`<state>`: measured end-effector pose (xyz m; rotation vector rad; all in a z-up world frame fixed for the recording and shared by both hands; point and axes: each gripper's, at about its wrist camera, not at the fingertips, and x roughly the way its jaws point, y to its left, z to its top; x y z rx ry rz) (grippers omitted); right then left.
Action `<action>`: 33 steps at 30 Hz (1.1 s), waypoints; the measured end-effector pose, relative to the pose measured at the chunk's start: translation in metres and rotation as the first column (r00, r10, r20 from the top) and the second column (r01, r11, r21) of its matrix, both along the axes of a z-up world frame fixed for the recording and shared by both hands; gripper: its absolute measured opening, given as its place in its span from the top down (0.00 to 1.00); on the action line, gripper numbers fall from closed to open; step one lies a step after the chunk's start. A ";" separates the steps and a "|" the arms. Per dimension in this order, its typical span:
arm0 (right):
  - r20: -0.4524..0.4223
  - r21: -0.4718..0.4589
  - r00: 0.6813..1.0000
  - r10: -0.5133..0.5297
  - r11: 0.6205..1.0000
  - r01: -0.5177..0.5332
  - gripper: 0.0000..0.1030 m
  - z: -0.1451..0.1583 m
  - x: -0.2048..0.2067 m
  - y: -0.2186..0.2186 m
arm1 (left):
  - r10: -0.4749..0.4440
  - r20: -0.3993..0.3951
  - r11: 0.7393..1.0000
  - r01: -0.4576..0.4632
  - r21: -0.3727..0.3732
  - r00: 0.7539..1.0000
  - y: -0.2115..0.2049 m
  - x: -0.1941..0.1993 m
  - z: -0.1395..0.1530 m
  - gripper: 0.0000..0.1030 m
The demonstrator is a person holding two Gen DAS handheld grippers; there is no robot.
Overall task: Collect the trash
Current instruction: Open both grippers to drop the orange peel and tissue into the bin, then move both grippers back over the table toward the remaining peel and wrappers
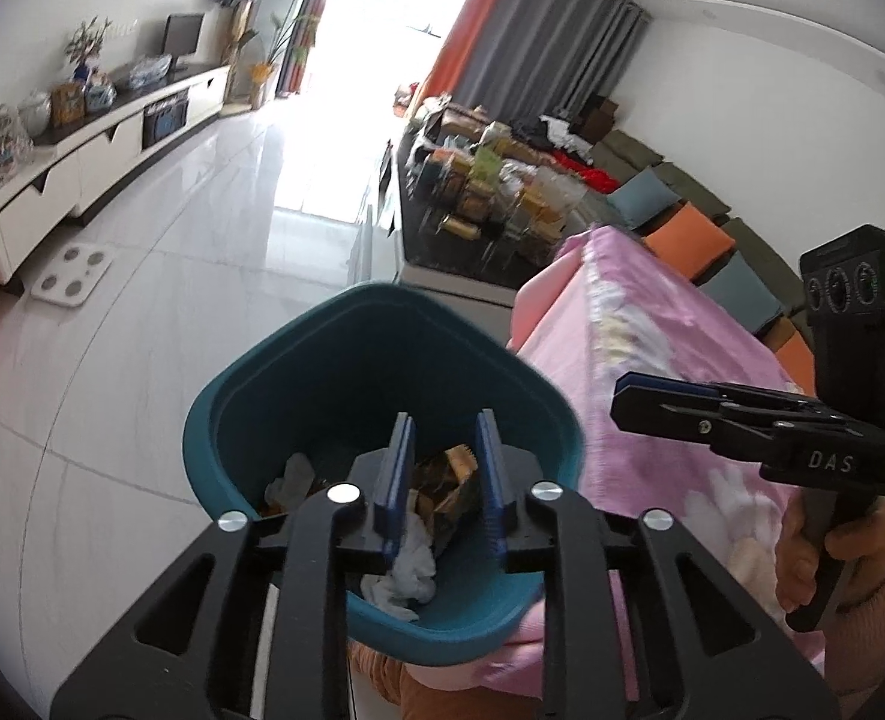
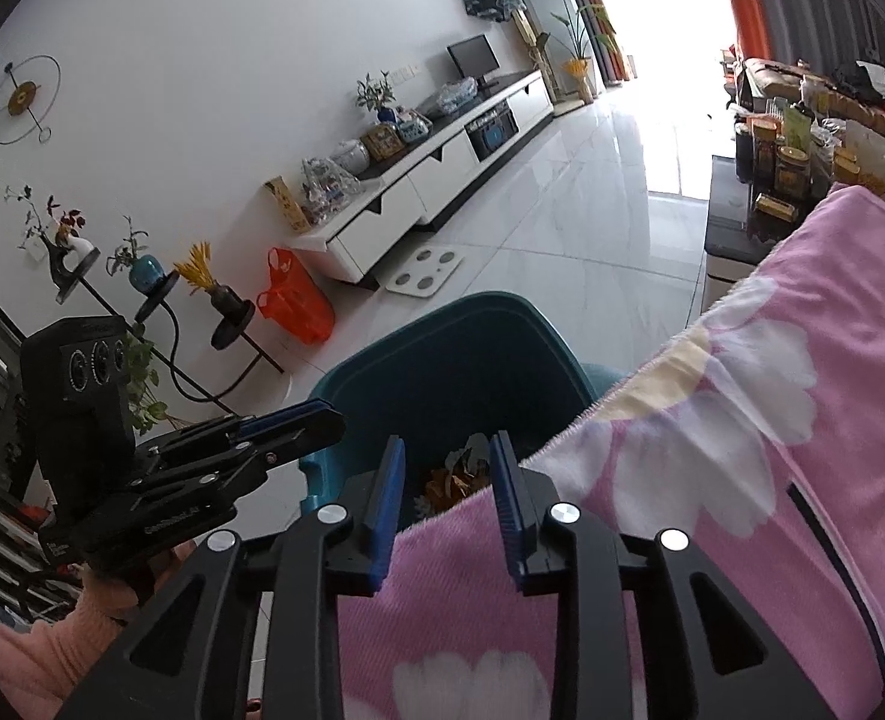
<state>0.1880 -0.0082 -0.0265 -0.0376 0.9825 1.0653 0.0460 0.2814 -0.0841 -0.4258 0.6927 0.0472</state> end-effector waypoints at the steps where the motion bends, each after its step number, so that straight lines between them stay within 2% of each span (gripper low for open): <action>1: 0.008 0.008 1.000 -0.002 1.000 0.002 0.73 0.003 -0.002 -0.004 | -0.006 0.011 1.000 0.005 0.006 1.000 -0.003 -0.002 0.003 0.72; 2: 0.022 0.017 1.000 -0.006 1.000 0.006 0.70 0.007 -0.006 -0.011 | -0.015 0.027 1.000 0.015 0.016 1.000 -0.008 -0.005 0.008 0.70; 4: 0.051 0.035 0.999 -0.014 0.999 0.012 0.62 0.015 -0.012 -0.024 | -0.035 0.052 0.999 0.034 0.028 0.998 -0.017 -0.009 0.016 0.60; 5: 0.064 0.040 0.998 -0.022 0.999 0.020 0.59 0.018 -0.015 -0.030 | -0.050 0.069 0.998 0.048 0.030 0.996 -0.022 -0.011 0.020 0.58; 13: 0.125 0.087 0.983 -0.133 0.989 0.123 0.57 0.038 -0.036 -0.107 | -0.205 0.139 0.978 0.197 0.065 0.969 -0.084 -0.013 0.041 0.41; 21: 0.142 0.101 0.956 -0.258 0.964 0.246 0.54 0.040 -0.057 -0.183 | -0.385 0.140 0.923 0.378 0.075 0.912 -0.161 -0.001 0.039 0.40; 26: 0.153 0.097 0.928 -0.340 0.940 0.328 0.54 0.038 -0.066 -0.228 | -0.481 0.119 0.876 0.475 0.082 0.868 -0.206 0.006 0.034 0.40; 33: 0.169 0.119 0.867 -0.468 0.883 0.454 0.54 0.041 -0.082 -0.288 | -0.578 0.090 0.816 0.572 0.082 0.811 -0.256 0.014 0.028 0.41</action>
